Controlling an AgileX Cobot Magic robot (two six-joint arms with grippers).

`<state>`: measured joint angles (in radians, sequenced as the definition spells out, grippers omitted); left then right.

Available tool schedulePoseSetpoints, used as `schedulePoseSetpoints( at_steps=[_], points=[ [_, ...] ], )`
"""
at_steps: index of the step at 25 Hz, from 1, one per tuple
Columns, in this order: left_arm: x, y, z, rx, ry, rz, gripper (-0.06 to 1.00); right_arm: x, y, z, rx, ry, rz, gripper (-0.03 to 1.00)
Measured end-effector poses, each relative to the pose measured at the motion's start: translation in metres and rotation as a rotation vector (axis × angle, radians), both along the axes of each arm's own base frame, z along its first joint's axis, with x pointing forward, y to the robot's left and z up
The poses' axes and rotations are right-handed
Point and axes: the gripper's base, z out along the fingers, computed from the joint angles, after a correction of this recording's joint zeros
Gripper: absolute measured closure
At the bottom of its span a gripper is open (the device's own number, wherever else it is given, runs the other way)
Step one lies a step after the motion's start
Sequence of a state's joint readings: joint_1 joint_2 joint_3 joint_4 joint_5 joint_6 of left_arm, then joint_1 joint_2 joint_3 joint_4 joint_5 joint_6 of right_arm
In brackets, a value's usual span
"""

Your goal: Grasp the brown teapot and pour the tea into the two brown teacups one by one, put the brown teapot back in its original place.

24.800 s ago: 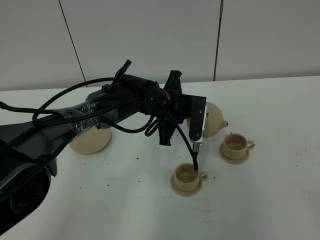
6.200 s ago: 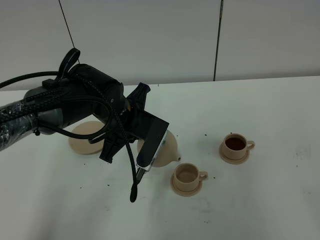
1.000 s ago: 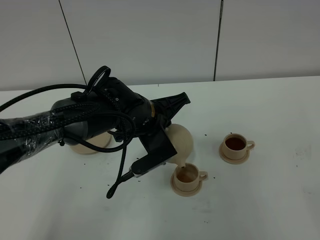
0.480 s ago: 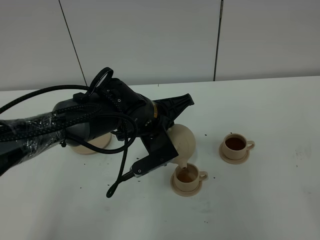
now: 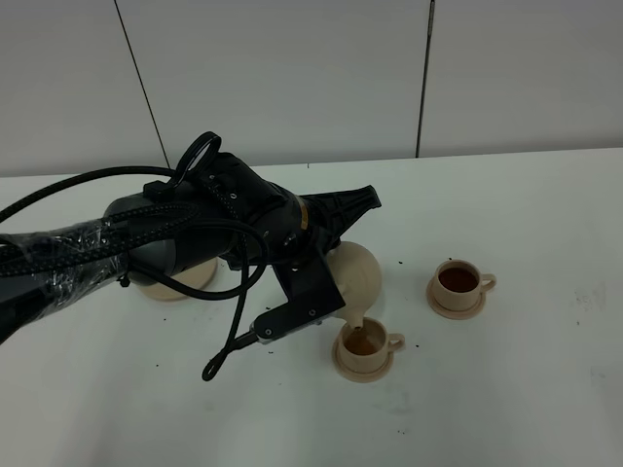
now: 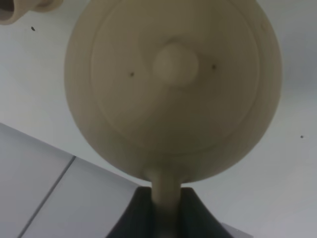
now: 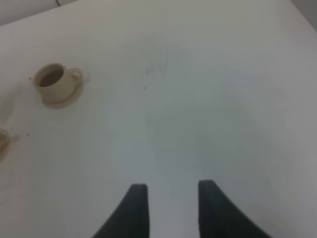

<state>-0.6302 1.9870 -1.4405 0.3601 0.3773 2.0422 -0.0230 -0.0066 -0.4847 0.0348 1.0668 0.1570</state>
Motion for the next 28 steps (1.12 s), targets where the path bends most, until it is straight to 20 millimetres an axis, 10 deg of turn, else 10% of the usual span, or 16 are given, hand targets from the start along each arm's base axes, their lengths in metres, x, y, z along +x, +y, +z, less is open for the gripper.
schedulePoseSetpoints(
  at_steps=[28],
  points=[
    [0.0016, -0.0067, 0.004, 0.006, -0.076, -0.088, 0.78, 0.0, 0.0, 0.0, 0.0, 0.0, 0.0, 0.73]
  ],
)
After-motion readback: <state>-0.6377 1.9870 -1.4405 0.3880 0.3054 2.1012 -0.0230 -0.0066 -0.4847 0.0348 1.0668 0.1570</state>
